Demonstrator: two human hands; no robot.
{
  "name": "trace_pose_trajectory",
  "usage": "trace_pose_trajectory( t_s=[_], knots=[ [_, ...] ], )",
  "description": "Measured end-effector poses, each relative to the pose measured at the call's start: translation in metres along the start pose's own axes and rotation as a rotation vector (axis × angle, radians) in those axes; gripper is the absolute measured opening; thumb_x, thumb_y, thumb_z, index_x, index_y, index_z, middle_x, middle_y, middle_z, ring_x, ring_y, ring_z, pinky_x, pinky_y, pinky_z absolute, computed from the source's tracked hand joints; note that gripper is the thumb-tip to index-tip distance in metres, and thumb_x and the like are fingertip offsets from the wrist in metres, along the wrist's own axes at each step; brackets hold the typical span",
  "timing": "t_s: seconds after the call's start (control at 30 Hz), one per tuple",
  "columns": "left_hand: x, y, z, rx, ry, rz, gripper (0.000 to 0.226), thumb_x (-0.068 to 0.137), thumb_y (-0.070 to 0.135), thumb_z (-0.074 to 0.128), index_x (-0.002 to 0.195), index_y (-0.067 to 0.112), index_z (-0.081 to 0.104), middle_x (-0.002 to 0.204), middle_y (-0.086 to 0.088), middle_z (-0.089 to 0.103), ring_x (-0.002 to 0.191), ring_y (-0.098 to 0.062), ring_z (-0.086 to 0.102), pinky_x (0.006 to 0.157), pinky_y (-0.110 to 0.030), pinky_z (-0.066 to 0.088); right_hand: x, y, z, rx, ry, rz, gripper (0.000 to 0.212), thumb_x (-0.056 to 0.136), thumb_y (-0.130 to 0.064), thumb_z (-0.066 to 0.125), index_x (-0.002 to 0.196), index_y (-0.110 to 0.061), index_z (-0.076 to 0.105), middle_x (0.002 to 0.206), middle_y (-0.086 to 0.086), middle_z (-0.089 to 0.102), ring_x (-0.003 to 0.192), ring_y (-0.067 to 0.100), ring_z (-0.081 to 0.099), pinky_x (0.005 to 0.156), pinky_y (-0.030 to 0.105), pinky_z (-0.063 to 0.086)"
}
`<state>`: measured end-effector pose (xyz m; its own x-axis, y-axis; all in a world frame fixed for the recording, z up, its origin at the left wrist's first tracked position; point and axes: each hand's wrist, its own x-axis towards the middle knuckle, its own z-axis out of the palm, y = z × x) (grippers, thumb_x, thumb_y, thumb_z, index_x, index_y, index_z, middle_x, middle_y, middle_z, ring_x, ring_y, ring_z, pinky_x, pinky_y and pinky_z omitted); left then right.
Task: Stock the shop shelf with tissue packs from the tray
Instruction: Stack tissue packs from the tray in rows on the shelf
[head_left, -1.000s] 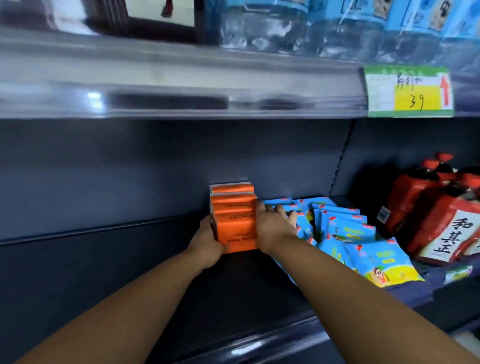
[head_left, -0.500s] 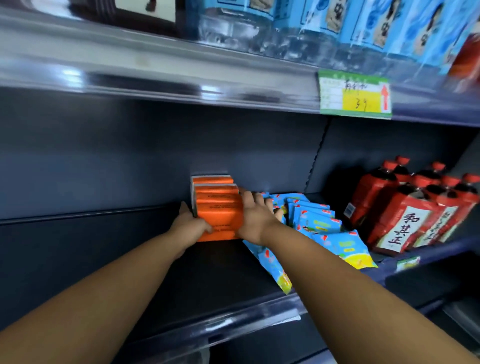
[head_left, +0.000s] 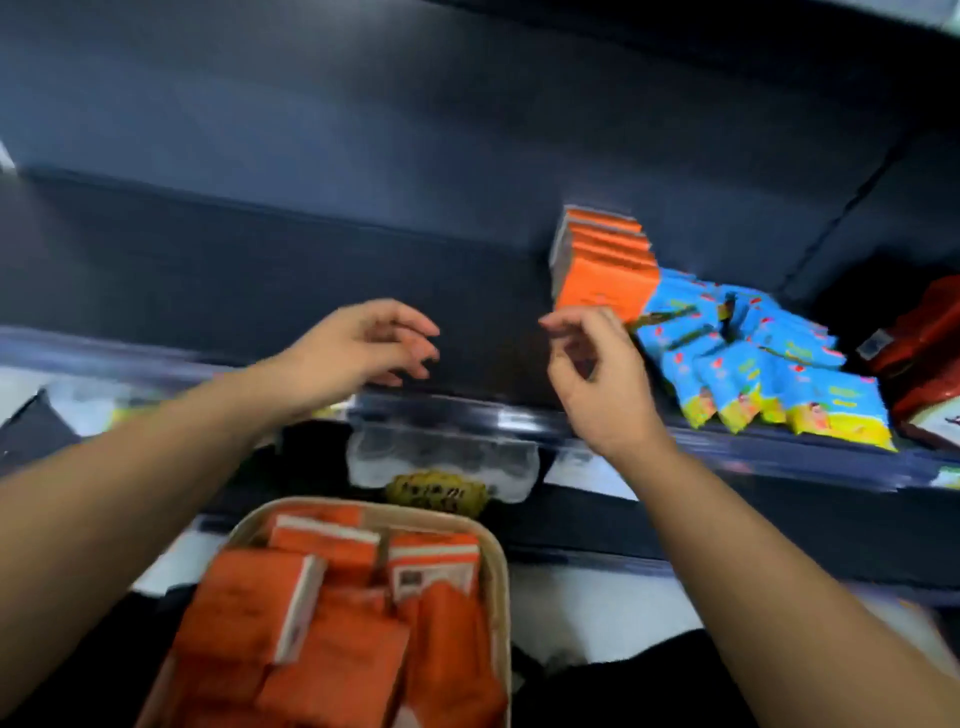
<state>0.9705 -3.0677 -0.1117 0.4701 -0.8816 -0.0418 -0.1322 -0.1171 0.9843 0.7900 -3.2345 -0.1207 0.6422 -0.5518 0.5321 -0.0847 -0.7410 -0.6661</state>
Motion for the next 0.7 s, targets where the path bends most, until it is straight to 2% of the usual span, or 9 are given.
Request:
trace_pose_trajectory(
  t_s=[0.1, 0.2, 0.27, 0.33, 0.4, 0.47, 0.53, 0.6, 0.7],
  knots=[
    [-0.064, -0.051, -0.008, -0.035, -0.045, -0.076, 0.021, 0.08, 0.011, 0.06, 0.101, 0.01, 0.062, 0.082, -0.004, 0.07, 0.071, -0.009, 0.064, 0.061, -0.018, 0.048, -0.057, -0.016, 0.064, 0.144, -0.282, 0.094, 0.03, 0.083, 0.0, 0.055, 0.101, -0.024, 0.06, 0.095, -0.003, 0.06, 0.077, 0.002, 0.056, 0.072, 0.015, 0.045],
    [-0.098, -0.115, -0.006, 0.193, -0.07, -0.213, 0.013, 0.081, 0.006, 0.064, 0.093, 0.011, 0.062, 0.079, -0.003, 0.065, 0.07, -0.004, 0.062, 0.069, -0.02, 0.051, -0.108, -0.006, 0.107, 0.012, -0.752, 0.299, 0.021, 0.091, -0.014, 0.059, 0.104, -0.03, 0.059, 0.09, -0.013, 0.06, 0.082, 0.007, 0.06, 0.078, 0.031, 0.053],
    [-0.11, -0.147, -0.007, 0.446, -0.17, -0.28, 0.019, 0.074, 0.016, 0.064, 0.092, 0.019, 0.061, 0.089, 0.0, 0.066, 0.085, -0.012, 0.063, 0.082, -0.028, 0.05, -0.135, 0.002, 0.122, -0.2, -1.038, 0.345, 0.024, 0.092, -0.024, 0.06, 0.115, -0.029, 0.057, 0.102, -0.01, 0.062, 0.096, 0.012, 0.06, 0.087, 0.031, 0.05],
    [-0.117, -0.164, -0.009, 0.713, -0.231, -0.237, 0.031, 0.074, 0.016, 0.064, 0.104, 0.023, 0.062, 0.105, 0.002, 0.062, 0.103, -0.013, 0.056, 0.092, -0.026, 0.044, -0.15, 0.005, 0.128, -0.306, -1.216, 0.383, 0.039, 0.091, -0.036, 0.062, 0.127, -0.026, 0.052, 0.126, -0.004, 0.059, 0.116, 0.016, 0.056, 0.095, 0.025, 0.043],
    [-0.12, -0.165, -0.013, 0.764, -0.188, -0.146, 0.046, 0.067, 0.02, 0.059, 0.113, 0.025, 0.062, 0.116, 0.004, 0.058, 0.113, -0.013, 0.05, 0.099, -0.028, 0.04, -0.154, 0.003, 0.132, -0.285, -1.311, 0.444, 0.052, 0.089, -0.043, 0.063, 0.135, -0.026, 0.047, 0.138, -0.002, 0.052, 0.124, 0.018, 0.05, 0.101, 0.026, 0.039],
    [-0.119, -0.159, -0.024, 0.743, -0.106, -0.14, 0.055, 0.062, 0.022, 0.05, 0.116, 0.026, 0.061, 0.119, 0.004, 0.053, 0.116, -0.018, 0.047, 0.101, -0.03, 0.04, -0.154, 0.0, 0.136, -0.194, -1.379, 0.55, 0.06, 0.085, -0.049, 0.066, 0.138, -0.031, 0.045, 0.138, -0.006, 0.052, 0.122, 0.017, 0.051, 0.103, 0.028, 0.04],
    [-0.119, -0.152, -0.037, 0.882, -0.144, -0.298, 0.057, 0.067, 0.024, 0.049, 0.124, 0.028, 0.051, 0.125, 0.002, 0.044, 0.117, -0.023, 0.041, 0.102, -0.036, 0.035, -0.157, -0.002, 0.143, -0.185, -1.405, 0.608, 0.07, 0.076, -0.058, 0.07, 0.137, -0.035, 0.045, 0.135, -0.008, 0.054, 0.119, 0.017, 0.053, 0.104, 0.033, 0.042],
    [-0.119, -0.149, -0.045, 1.077, -0.237, -0.451, 0.057, 0.075, 0.021, 0.055, 0.129, 0.03, 0.039, 0.129, 0.001, 0.035, 0.121, -0.025, 0.036, 0.105, -0.045, 0.029, -0.163, -0.004, 0.152, -0.225, -1.392, 0.58, 0.079, 0.068, -0.061, 0.073, 0.137, -0.036, 0.043, 0.135, -0.008, 0.054, 0.118, 0.018, 0.053, 0.104, 0.039, 0.043],
    [-0.12, -0.154, -0.047, 1.218, -0.351, -0.575, 0.07, 0.079, 0.024, 0.061, 0.139, 0.025, 0.024, 0.137, -0.006, 0.033, 0.128, -0.03, 0.038, 0.106, -0.047, 0.03, -0.165, -0.01, 0.158, -0.185, -1.371, 0.578, 0.079, 0.073, -0.049, 0.077, 0.14, -0.033, 0.037, 0.137, -0.007, 0.051, 0.123, 0.019, 0.049, 0.106, 0.039, 0.04]
  ],
)
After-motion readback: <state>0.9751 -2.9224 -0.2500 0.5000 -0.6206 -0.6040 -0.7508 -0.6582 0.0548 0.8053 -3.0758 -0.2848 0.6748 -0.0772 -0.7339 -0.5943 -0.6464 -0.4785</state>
